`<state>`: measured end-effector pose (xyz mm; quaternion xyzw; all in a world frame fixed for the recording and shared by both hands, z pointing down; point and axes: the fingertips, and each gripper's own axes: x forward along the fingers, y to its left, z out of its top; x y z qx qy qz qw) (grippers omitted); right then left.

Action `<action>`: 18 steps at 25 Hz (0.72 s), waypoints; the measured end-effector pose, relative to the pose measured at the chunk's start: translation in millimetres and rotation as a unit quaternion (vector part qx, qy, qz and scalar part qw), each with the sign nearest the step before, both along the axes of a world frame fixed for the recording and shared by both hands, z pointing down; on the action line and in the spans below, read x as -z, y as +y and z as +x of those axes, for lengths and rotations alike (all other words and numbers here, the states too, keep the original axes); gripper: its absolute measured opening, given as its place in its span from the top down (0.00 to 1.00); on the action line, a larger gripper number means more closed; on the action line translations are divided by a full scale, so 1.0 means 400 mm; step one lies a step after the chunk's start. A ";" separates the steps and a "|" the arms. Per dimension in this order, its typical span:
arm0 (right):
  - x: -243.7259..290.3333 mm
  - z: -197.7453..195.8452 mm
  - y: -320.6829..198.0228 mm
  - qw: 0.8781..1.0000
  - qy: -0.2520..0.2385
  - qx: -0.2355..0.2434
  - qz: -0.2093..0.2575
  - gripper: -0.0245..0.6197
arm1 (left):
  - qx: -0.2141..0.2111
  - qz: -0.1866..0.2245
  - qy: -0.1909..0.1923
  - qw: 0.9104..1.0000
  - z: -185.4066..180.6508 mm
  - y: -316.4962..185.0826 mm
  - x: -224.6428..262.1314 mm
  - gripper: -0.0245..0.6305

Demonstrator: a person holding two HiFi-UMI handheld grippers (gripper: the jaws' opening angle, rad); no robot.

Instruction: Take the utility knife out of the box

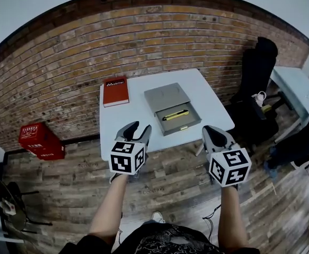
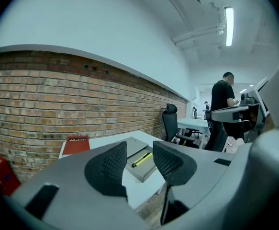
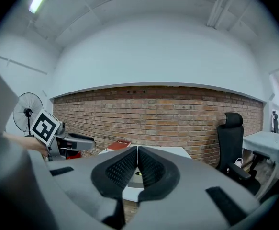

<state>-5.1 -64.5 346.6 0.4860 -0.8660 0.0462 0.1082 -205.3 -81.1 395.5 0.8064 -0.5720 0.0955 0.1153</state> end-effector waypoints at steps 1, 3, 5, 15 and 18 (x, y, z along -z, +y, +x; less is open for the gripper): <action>0.002 -0.009 -0.013 1.000 0.000 -0.001 0.001 0.93 | -0.004 0.000 -0.001 1.000 -0.006 -0.015 -0.001 0.70; 0.003 -0.024 -0.037 1.000 -0.001 -0.005 0.001 0.93 | -0.009 0.002 0.000 1.000 -0.016 -0.042 -0.002 0.70; 0.001 -0.033 -0.060 1.000 -0.002 -0.009 0.002 0.93 | -0.010 0.008 0.002 1.000 -0.026 -0.067 0.000 0.70; -0.017 -0.033 -0.164 1.000 -0.016 -0.010 0.004 0.93 | 0.001 0.018 0.001 1.000 -0.044 -0.173 -0.004 0.70; -0.025 -0.014 -0.212 1.000 -0.022 -0.004 0.007 0.93 | 0.012 0.024 -0.002 1.000 -0.037 -0.216 -0.001 0.70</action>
